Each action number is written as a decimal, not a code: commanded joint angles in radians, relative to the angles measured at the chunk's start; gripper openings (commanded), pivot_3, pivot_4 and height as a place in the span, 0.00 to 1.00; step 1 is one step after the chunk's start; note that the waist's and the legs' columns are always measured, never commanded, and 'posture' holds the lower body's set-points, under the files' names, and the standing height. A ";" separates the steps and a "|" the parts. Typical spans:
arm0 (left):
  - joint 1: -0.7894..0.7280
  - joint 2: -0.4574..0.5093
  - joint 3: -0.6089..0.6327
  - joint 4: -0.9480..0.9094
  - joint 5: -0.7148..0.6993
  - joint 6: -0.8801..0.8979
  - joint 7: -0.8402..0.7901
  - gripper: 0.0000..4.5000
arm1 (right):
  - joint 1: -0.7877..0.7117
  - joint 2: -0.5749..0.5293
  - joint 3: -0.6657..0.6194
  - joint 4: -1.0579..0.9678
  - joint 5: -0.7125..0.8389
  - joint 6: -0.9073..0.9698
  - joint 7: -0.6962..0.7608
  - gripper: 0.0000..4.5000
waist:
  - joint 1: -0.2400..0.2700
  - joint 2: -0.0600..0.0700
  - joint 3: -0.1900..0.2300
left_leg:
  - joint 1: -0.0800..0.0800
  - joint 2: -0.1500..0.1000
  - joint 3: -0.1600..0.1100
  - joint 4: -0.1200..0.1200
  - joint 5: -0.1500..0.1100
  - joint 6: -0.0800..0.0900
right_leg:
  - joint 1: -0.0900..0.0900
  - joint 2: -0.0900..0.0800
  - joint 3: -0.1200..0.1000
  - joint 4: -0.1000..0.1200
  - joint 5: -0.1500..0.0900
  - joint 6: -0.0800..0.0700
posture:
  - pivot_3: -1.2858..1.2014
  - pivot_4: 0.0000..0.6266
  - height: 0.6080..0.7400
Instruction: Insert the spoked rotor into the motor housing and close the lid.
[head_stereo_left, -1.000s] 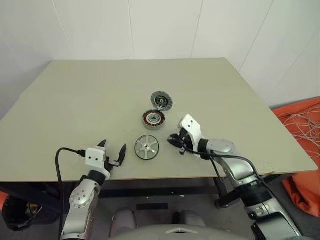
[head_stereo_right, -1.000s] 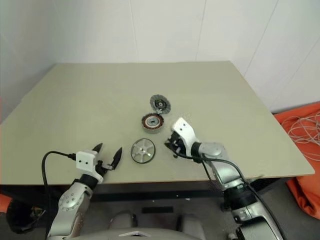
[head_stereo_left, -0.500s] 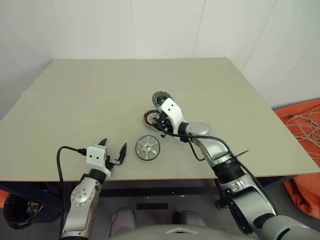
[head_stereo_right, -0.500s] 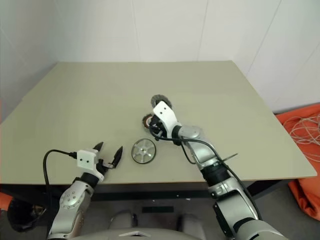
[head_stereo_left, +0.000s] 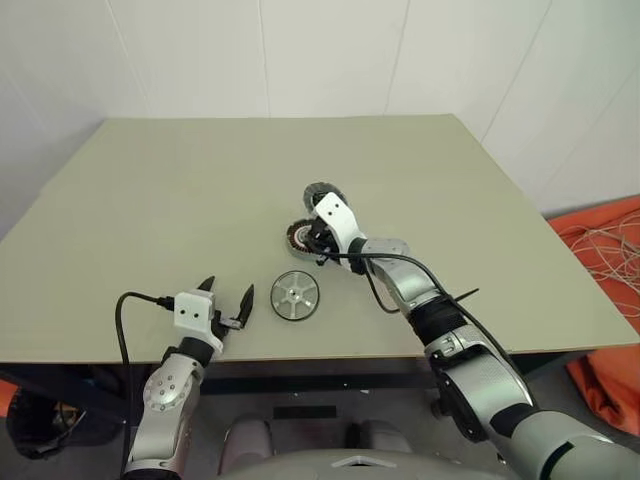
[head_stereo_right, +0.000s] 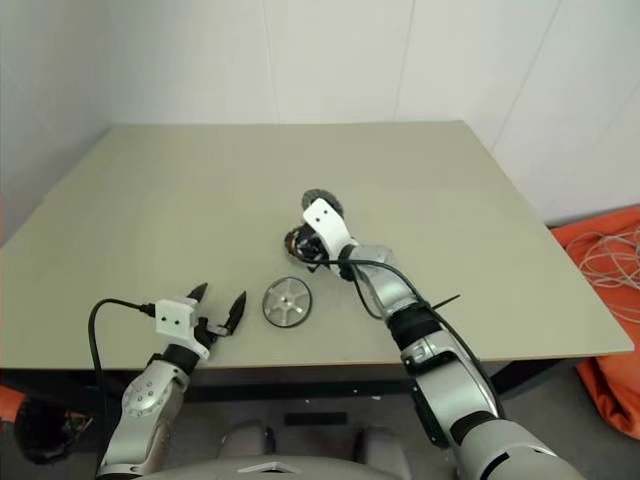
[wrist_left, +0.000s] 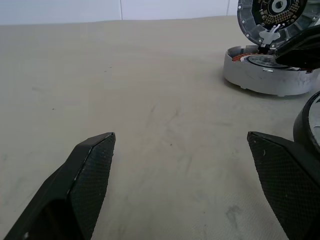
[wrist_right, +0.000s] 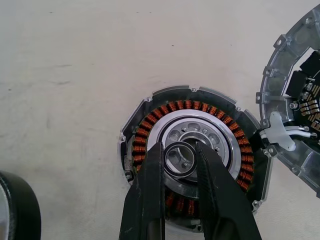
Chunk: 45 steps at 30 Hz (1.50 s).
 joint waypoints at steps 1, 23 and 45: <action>-0.010 -0.001 0.002 -0.006 0.002 -0.027 0.003 1.00 | -0.056 0.014 -0.025 0.032 -0.008 -0.035 -0.013 0.13 | 0.000 0.001 0.001 | 0.000 0.000 0.000 0.000 0.000 0.000 | 0.000 0.000 0.000 0.000 0.000 0.000 | 0.52 0.00 1.00; -0.006 -0.004 0.004 -0.001 0.000 -0.035 0.008 1.00 | -0.130 0.033 -0.057 0.173 -0.038 -0.090 -0.019 0.20 | 0.000 0.004 0.003 | 0.000 0.000 0.000 0.000 0.000 0.000 | 0.000 0.000 0.000 0.000 0.000 -0.001 | 0.52 0.00 1.00; 0.001 -0.003 -0.001 -0.029 -0.006 -0.006 0.008 1.00 | -0.119 0.041 -0.080 0.098 -0.023 -0.052 -0.015 0.01 | 0.000 0.004 0.003 | 0.000 0.000 0.001 -0.001 0.000 0.000 | -0.001 0.000 0.000 0.000 0.000 -0.001 | 0.52 0.00 1.00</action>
